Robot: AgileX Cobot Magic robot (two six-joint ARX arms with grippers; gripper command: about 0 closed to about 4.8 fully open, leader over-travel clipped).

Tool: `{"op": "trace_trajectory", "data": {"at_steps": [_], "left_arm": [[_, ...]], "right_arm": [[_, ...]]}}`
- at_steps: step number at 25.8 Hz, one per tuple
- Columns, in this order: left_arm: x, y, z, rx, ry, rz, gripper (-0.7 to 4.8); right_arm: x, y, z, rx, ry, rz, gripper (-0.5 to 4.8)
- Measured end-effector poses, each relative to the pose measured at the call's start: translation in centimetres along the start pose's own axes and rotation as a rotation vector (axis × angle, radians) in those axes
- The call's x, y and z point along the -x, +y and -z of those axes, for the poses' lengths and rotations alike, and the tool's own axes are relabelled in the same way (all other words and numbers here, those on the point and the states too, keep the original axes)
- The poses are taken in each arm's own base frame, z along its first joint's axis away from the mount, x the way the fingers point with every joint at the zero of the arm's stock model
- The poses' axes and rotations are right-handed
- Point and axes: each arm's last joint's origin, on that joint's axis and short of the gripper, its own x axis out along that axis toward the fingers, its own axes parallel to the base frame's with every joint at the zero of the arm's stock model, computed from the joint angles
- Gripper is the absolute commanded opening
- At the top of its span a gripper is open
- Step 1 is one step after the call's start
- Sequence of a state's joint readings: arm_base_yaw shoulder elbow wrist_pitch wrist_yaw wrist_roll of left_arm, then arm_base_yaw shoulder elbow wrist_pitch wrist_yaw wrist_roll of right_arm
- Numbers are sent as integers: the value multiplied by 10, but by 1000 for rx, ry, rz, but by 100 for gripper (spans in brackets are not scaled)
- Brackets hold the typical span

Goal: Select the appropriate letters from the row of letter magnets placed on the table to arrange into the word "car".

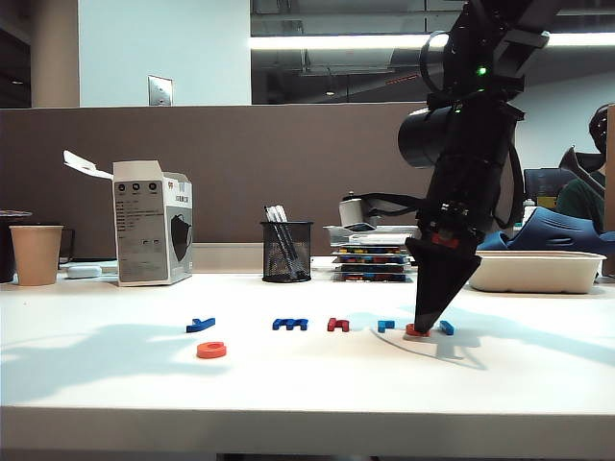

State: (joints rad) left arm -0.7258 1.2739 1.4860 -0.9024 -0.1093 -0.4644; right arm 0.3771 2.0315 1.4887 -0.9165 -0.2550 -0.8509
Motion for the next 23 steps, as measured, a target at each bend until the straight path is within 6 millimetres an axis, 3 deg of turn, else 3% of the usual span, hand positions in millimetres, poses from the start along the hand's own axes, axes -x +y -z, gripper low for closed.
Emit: {"op": "trace_trajectory", "data": {"at_steps": [2,4,9,12,23], "left_arm": [[0,0,0,0,0,0,-6],[0,0,0,0,0,0,-6],[0,0,0,0,0,0,-6],[0,0,0,0,0,0,-6],[0,0,0,0,0,0,-6]], "right_arm": [[0,0,0,0,-1,1,134],[0,0,0,0,-1,2,91],[0,-1,0,1,-4,6,89],[0,-1,0,1,-4,7,58],[10,7,5,-14,50,14,52]]}}
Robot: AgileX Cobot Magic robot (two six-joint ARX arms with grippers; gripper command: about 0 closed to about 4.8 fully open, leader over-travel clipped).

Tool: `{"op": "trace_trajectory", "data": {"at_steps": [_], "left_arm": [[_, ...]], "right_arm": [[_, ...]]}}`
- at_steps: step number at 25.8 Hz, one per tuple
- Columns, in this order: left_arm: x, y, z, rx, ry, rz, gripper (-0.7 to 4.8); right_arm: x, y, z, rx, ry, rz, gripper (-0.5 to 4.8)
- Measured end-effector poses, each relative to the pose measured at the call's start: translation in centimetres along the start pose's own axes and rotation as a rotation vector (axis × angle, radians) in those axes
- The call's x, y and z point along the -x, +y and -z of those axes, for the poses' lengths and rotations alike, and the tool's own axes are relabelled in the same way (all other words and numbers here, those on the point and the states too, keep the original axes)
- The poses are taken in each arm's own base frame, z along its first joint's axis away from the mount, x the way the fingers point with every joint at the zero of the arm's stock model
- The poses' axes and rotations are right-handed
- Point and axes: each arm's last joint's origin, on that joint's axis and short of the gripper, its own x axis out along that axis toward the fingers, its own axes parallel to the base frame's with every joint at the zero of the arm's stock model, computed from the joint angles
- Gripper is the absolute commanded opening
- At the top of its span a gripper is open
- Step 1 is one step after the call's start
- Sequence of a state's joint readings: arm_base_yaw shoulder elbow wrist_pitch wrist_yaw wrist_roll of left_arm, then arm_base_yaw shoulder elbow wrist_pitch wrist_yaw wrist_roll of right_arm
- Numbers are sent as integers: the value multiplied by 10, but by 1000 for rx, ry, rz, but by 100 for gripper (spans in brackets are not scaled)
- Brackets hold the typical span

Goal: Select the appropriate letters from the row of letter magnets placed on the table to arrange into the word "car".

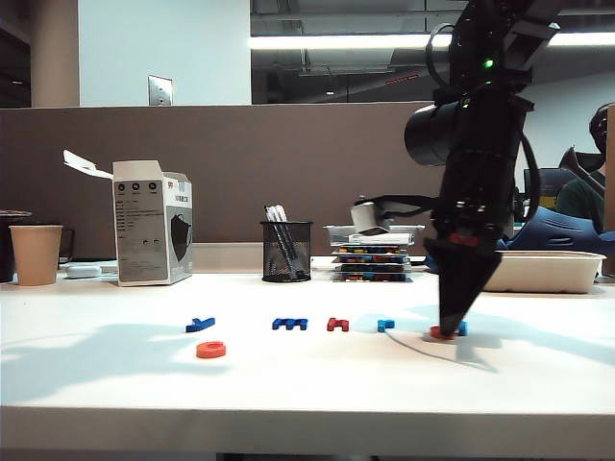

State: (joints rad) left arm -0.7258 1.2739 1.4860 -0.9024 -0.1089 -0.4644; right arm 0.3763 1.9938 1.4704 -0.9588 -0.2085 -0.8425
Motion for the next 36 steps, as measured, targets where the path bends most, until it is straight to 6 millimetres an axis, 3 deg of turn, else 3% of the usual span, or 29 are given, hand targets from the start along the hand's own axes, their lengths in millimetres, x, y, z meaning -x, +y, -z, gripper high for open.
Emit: {"op": "trace_trajectory", "data": {"at_steps": [7,19,36], "left_arm": [[0,0,0,0,0,0,-6],[0,0,0,0,0,0,-6],[0,0,0,0,0,0,-6]], "right_arm": [[11,4,0,0,-22,7,52],[10,10,-3,9,-36,-38,52],[-1,50,-46,110,-108,-84,52]]}}
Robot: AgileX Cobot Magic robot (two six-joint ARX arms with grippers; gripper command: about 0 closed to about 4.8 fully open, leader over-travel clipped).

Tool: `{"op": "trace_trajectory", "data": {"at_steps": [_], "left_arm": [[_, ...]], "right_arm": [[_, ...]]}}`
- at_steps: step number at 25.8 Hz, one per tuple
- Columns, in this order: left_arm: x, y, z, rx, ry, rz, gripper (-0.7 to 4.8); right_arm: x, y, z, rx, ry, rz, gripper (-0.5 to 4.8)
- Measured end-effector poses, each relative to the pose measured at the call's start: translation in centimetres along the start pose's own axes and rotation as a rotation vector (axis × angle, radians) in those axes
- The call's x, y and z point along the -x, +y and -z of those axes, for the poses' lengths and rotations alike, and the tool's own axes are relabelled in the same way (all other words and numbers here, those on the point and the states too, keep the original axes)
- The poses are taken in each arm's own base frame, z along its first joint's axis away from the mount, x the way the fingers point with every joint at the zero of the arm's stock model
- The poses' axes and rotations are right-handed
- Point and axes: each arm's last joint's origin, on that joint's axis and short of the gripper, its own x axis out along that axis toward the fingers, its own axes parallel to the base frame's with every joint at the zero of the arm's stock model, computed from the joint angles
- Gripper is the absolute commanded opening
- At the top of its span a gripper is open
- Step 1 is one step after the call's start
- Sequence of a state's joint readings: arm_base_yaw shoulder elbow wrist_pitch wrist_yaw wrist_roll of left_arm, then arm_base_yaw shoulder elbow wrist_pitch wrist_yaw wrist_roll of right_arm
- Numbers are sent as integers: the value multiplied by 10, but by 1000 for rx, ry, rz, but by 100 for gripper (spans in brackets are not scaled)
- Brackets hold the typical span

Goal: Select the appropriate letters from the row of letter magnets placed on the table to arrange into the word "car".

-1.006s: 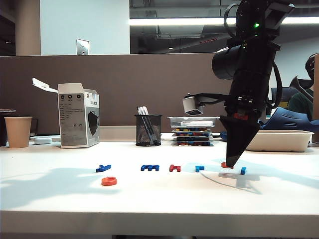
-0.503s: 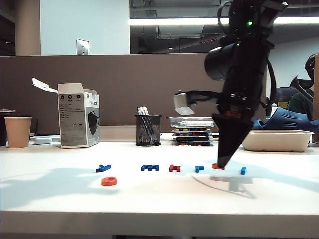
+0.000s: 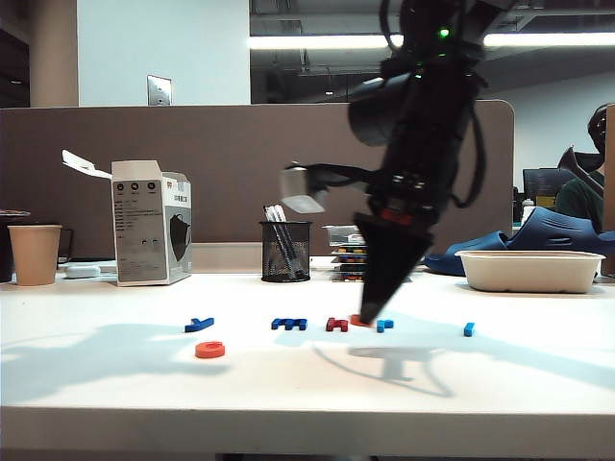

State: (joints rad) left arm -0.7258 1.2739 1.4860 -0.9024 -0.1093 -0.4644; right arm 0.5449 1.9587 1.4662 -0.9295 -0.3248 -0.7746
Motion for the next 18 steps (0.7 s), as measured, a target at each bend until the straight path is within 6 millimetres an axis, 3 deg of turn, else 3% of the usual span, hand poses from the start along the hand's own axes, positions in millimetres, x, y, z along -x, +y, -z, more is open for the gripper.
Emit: {"op": "trace_trajectory", "data": {"at_steps": [6,18], "left_arm": [[0,0,0,0,0,0,-6],[0,0,0,0,0,0,-6]], "right_arm": [[-8,15,-25,49,-69,27,53],[-23,29,-43,109,-106,16,53]]}}
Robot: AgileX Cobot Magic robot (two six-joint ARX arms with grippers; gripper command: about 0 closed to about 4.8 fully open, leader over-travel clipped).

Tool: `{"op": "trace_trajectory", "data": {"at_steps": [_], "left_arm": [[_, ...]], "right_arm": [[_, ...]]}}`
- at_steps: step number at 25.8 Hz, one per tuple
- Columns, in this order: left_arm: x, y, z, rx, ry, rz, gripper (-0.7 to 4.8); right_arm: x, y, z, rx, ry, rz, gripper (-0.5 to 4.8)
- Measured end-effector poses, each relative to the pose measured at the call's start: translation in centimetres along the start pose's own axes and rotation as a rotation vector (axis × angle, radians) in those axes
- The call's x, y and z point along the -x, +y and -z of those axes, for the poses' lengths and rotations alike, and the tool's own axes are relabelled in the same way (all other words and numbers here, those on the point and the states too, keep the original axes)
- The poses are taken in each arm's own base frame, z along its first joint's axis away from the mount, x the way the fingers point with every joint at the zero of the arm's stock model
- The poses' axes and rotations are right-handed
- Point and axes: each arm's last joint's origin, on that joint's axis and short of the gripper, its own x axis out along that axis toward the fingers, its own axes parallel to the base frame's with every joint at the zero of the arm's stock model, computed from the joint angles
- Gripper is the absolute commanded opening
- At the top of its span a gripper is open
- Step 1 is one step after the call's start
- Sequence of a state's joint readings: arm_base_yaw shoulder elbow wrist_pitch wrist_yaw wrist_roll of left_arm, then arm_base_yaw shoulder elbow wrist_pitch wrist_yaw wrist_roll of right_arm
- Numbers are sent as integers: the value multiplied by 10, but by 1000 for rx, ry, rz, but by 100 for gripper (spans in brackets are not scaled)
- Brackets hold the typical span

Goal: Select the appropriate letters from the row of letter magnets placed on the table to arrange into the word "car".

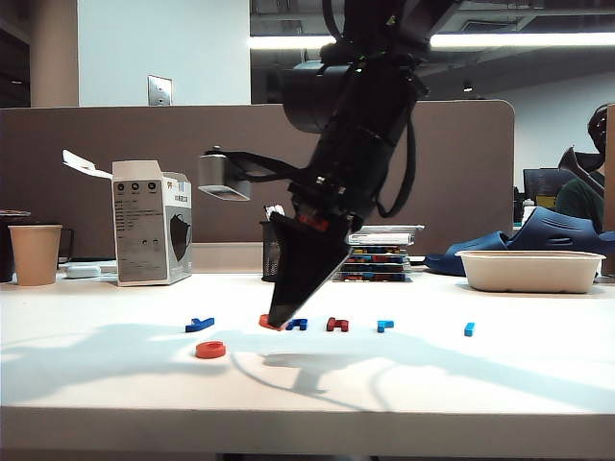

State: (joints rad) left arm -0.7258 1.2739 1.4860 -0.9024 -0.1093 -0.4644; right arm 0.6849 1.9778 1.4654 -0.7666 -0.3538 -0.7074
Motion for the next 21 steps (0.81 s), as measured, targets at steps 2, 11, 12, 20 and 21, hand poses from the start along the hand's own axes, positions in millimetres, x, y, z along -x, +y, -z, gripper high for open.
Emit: {"op": "trace_trajectory", "data": {"at_steps": [2,11,12,20,21], "left_arm": [[0,0,0,0,0,0,-6],[0,0,0,0,0,0,-6],[0,0,0,0,0,0,-6],[0,0,0,0,0,0,-6],[0,0,0,0,0,0,-6]], "right_arm": [[-3,0,-2,9,-12,5,53],[-21,-2,1,-3,18,-16,53],[-21,-2,0,-2,24,-12,54],[-21,0,2,-10,50,-25,99],[-21,0,2,-11,51,-26,99]]}}
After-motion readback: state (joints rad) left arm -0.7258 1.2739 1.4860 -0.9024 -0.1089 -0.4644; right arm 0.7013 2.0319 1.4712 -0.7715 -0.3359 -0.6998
